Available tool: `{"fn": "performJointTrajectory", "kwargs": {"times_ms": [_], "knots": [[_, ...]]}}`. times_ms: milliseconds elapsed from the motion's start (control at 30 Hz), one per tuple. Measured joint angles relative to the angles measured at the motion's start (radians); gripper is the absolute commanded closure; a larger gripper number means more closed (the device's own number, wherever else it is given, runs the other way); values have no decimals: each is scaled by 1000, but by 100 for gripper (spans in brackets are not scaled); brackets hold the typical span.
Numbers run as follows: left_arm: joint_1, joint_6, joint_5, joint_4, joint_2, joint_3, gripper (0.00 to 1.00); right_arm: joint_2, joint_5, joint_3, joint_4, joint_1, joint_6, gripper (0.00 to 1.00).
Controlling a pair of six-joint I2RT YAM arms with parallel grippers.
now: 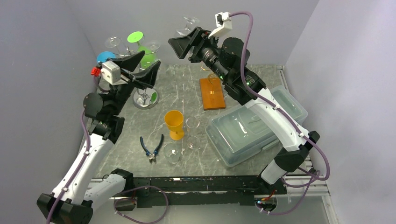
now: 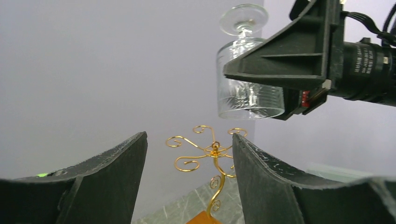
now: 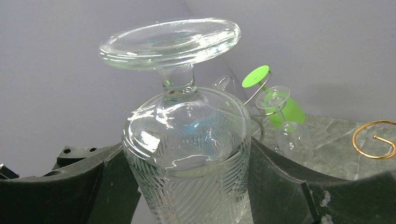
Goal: Take the wine glass off the wine glass rack
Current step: Place the wine glass at the center of the board.
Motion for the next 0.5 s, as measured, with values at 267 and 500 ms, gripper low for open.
{"fn": "performJointTrajectory", "kwargs": {"times_ms": [267,500], "knots": [[-108,76,13,79,76,-2,31,30,0,0,-3,0,0,75],[-183,131,-22,180,134,-18,32,31,0,0,10,0,0,75]]}}
